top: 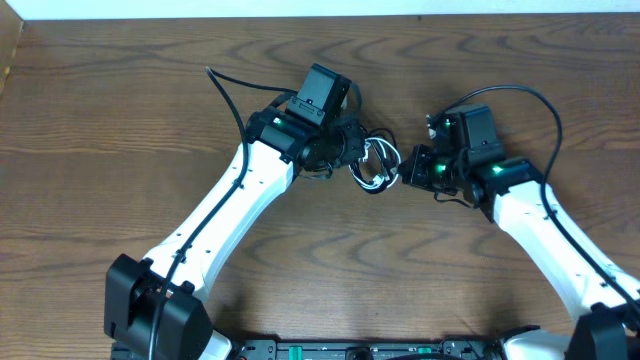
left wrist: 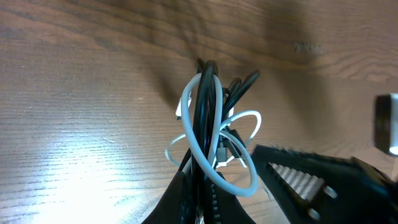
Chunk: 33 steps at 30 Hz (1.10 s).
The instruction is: Untangle cables
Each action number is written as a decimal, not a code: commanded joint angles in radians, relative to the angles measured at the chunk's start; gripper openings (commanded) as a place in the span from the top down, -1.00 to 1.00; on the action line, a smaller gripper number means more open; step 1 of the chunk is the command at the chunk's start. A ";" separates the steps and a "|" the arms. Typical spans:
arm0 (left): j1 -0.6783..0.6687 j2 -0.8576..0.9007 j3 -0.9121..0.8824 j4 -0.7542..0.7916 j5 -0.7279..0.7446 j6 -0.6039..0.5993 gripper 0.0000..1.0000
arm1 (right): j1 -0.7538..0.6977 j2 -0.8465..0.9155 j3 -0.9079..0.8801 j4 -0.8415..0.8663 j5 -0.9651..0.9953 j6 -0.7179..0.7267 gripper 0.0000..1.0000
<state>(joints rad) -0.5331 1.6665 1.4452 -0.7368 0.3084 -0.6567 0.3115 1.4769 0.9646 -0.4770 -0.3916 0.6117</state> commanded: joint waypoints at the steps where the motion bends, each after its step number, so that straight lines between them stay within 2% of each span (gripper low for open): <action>1: -0.003 0.000 -0.001 0.002 -0.001 -0.027 0.85 | 0.034 0.034 -0.001 0.043 -0.020 0.022 0.98; 6: -0.003 0.000 -0.001 0.014 0.053 -0.030 0.85 | 0.059 0.059 -0.001 0.136 -0.055 0.050 0.98; 11: -0.003 0.000 -0.001 0.045 0.146 -0.030 0.86 | 0.075 0.106 -0.001 0.155 -0.033 0.072 0.98; 19: -0.001 0.000 -0.001 0.121 0.351 -0.045 0.85 | 0.077 0.192 -0.001 0.262 -0.031 0.101 0.98; 23: 0.019 0.000 -0.001 0.176 0.489 -0.085 0.85 | 0.064 0.197 -0.001 0.327 -0.027 0.117 0.83; 26: 0.047 0.000 -0.001 0.229 0.583 -0.098 0.86 | 0.046 0.196 -0.001 0.382 -0.083 0.117 0.64; 30: 0.102 0.000 -0.001 0.229 0.565 -0.070 0.85 | -0.023 0.164 -0.001 0.386 -0.211 0.116 0.49; 33: 0.128 0.000 -0.001 0.203 0.461 -0.025 0.85 | -0.075 0.119 -0.001 0.365 -0.293 0.088 0.41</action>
<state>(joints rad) -0.4343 1.6669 1.4414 -0.5179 0.8036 -0.7280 0.2916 1.6604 0.9646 -0.1024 -0.5556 0.7231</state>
